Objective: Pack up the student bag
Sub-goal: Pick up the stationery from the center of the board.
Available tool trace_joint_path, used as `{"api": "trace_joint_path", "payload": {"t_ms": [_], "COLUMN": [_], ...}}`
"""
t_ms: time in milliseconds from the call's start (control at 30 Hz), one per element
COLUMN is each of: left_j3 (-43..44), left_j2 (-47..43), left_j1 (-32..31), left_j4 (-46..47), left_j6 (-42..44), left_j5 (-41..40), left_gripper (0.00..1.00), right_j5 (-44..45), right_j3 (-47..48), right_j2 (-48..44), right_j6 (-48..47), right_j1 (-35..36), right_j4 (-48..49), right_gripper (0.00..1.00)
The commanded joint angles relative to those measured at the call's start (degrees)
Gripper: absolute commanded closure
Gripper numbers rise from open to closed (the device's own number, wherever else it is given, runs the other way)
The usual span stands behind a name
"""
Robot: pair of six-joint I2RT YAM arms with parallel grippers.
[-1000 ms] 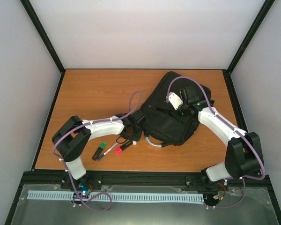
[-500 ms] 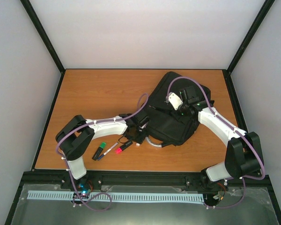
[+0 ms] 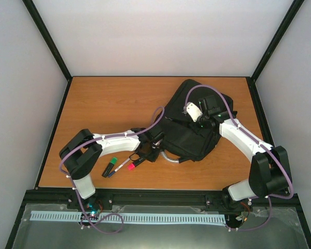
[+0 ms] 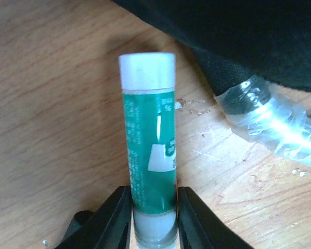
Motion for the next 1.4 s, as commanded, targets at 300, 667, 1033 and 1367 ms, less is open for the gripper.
{"api": "trace_joint_path", "payload": {"t_ms": [300, 667, 1033, 1367], "left_j3": [3.49, 18.26, 18.24, 3.77], "left_j2": [-8.69, -5.41, -6.63, -15.97], "left_j1": [-0.56, -0.26, 0.1, 0.05], "left_j4": [-3.66, -3.95, -13.5, -11.32], "left_j6": [1.47, 5.79, 8.31, 7.0], "left_j5": [-0.32, 7.16, 12.02, 22.18], "left_gripper": [0.85, 0.85, 0.86, 0.85], "right_j5": [2.24, 1.25, 1.63, 1.18], "right_j3": [-0.5, -1.18, -0.98, -0.85], "right_j2": [-1.7, -4.53, -4.77, -3.71], "right_j6": [-0.22, 0.63, 1.09, 1.09], "right_j1": [-0.12, -0.36, -1.68, -1.71], "right_j4": [1.46, 2.22, 2.37, 2.01], "right_gripper": [0.97, 0.97, 0.97, 0.97]}}
